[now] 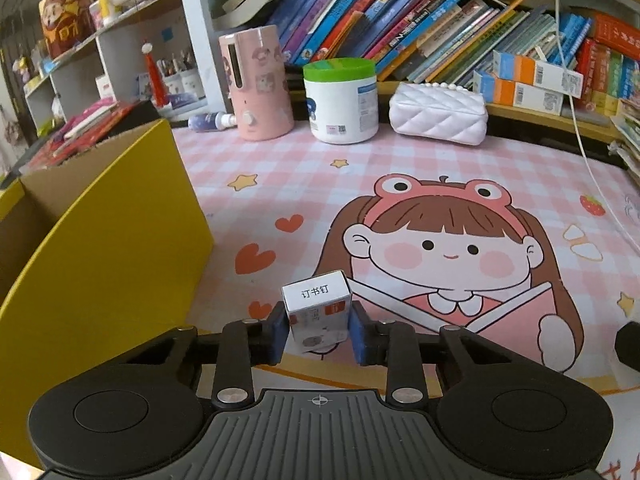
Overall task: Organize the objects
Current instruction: 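Grasp the small white staple box with the left gripper while the right holds the plug, then carry the staple box and charger plug in both grippers toward the yellow box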
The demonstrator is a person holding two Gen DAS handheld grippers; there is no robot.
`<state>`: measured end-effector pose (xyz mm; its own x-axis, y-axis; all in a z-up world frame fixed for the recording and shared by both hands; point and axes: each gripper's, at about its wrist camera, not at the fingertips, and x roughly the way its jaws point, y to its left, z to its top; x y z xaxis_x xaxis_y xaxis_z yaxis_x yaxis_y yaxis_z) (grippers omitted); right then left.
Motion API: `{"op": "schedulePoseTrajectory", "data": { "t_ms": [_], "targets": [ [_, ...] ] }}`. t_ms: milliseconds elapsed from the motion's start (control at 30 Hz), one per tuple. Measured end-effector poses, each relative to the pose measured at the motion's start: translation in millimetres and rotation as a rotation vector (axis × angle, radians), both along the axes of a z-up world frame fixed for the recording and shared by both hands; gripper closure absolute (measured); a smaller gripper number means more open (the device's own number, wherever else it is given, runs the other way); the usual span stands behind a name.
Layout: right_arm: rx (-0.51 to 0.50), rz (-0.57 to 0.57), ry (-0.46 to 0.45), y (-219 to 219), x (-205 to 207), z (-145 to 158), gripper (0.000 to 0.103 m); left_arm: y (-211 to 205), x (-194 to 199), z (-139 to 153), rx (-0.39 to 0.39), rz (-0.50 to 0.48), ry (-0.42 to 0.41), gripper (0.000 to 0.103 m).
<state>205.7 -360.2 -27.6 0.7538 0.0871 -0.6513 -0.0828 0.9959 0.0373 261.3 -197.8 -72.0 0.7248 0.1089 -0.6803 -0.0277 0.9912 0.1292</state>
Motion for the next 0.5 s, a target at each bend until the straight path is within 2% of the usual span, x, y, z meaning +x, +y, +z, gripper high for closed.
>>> {"op": "schedulePoseTrajectory", "data": {
  "t_ms": [500],
  "targets": [
    [-0.049, -0.037, 0.018, 37.5, -22.7, 3.7, 0.039, 21.9, -74.6, 44.7, -0.073, -0.113, -0.079, 0.074]
  ]
}}
